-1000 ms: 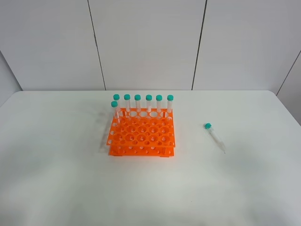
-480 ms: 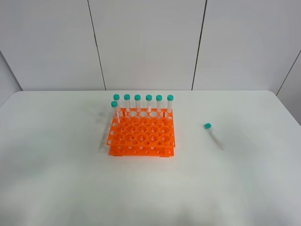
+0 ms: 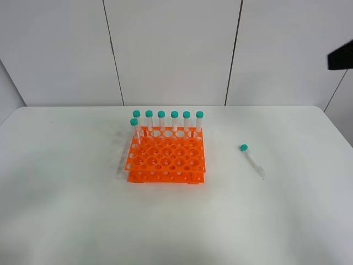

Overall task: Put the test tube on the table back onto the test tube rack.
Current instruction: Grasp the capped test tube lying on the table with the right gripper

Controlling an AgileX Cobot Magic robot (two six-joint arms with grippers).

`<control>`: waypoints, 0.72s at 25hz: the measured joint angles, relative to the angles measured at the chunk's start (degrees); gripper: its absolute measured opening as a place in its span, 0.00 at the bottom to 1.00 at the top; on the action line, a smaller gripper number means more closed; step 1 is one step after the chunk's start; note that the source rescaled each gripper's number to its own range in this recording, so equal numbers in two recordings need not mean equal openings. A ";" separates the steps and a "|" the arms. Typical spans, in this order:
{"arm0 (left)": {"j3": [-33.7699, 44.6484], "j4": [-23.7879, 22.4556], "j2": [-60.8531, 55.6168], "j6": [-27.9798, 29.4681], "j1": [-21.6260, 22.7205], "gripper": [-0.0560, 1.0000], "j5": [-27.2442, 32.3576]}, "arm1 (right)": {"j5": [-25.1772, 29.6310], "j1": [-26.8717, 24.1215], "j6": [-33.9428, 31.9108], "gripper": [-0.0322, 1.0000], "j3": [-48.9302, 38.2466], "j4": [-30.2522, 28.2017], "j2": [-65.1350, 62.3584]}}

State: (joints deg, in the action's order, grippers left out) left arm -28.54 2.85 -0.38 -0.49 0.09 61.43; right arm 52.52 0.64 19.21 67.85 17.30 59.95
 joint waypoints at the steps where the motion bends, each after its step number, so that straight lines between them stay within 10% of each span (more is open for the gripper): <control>1: 0.00 0.00 0.00 0.00 0.00 0.98 0.00 | 0.14 0.00 0.84 0.96 2.13 1.13 3.93; 18: 0.00 0.00 0.00 0.00 0.00 0.98 0.00 | 2.18 9.33 -9.51 0.96 12.53 -12.27 48.66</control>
State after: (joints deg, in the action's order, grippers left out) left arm -28.54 2.85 -0.38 -0.49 0.09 61.43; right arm 54.70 9.97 9.70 80.38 5.03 108.61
